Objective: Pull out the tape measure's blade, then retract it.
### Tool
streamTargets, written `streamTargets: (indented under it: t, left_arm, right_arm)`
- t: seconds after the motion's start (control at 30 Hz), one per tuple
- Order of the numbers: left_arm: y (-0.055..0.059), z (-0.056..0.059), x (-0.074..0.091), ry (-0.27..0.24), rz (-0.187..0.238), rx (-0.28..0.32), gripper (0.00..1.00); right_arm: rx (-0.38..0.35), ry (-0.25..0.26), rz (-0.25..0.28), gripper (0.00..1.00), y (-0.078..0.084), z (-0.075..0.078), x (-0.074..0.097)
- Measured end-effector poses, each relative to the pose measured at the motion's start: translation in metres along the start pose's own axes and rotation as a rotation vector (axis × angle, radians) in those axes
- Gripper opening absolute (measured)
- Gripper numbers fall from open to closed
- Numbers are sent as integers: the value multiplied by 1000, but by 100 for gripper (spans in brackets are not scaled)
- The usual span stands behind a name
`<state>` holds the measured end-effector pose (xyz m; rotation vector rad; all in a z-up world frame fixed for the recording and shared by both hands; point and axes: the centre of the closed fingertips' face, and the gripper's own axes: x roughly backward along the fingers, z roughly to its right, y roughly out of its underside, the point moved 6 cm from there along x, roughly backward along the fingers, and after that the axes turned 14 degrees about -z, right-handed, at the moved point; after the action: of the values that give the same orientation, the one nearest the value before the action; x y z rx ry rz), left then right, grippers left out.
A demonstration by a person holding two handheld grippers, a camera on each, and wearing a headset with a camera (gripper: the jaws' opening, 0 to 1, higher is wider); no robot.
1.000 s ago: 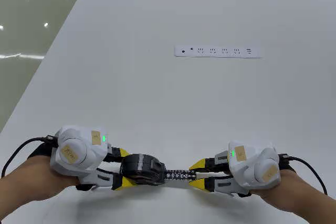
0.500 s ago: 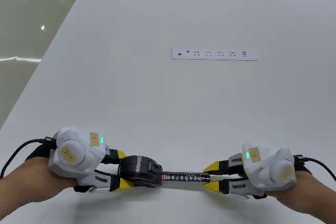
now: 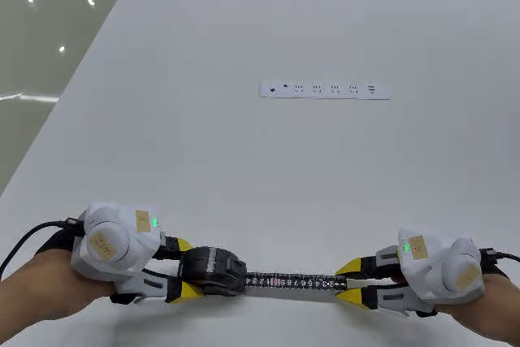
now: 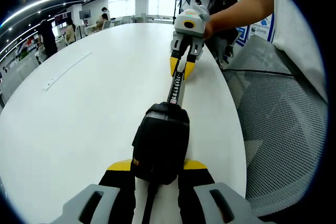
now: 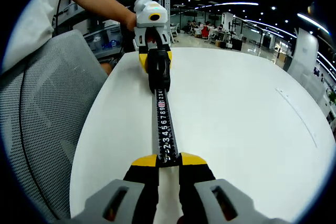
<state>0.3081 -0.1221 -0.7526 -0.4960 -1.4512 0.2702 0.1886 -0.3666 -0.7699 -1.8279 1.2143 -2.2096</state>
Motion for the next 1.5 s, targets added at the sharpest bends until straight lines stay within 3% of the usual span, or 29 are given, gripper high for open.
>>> streamTargets:
  t: [0.5, 1.23, 1.5]
  left_arm:
    - [0, 0, 0, -2, 0, -2, 28]
    - [-1, 1, -1, -4, 2, 2, 28]
    - [-2, 1, -1, 0, 3, 7, 28]
  right_arm:
    - [-40, 27, -50, 11, 35, 3, 23]
    - [-64, 51, -101, 11, 69, 5, 44]
    - [-89, 55, -94, 11, 74, 6, 46]
